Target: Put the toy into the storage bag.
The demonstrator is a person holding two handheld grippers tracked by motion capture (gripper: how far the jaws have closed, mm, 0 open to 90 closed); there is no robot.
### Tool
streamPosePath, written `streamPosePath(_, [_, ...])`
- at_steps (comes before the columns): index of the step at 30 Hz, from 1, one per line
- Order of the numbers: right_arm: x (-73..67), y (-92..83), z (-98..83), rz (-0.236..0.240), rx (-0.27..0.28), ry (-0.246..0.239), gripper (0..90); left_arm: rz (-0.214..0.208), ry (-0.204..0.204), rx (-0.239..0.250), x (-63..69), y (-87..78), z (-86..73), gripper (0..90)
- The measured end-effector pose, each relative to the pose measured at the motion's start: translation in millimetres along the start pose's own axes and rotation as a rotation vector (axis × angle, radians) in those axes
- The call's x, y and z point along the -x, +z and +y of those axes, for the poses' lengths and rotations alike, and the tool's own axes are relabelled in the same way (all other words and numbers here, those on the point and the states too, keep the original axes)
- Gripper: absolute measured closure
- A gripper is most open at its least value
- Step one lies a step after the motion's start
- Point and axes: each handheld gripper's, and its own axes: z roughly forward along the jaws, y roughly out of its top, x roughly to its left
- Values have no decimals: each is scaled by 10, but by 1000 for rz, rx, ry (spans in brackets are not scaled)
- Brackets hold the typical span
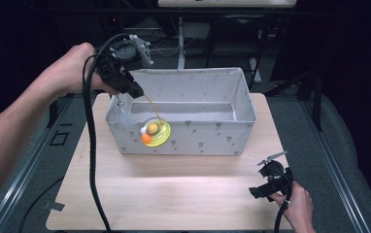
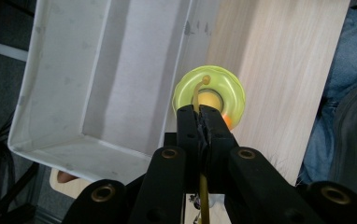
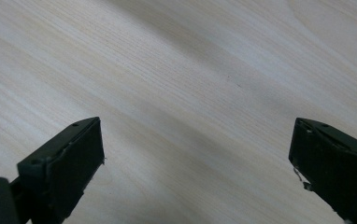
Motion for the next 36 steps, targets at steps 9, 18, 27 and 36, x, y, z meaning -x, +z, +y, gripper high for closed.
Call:
streamPosePath(9, [-3, -6, 0, -7, -1, 1, 31, 31, -18, 6, -129, -126, 73, 880])
streamPosePath(18, [-4, 12, 0, 7, 8, 12, 32, 55, -38, 12, -295, -208, 157, 880])
streamPosePath(27, [-5, -13, -4, -9, -3, 4, 33, 80, -97, 16, -503, -231, 135, 880])
streamPosePath(36, [-3, -23, -2, -10, 1, -1, 33, 101, -151, 11, -669, -198, 128, 880])
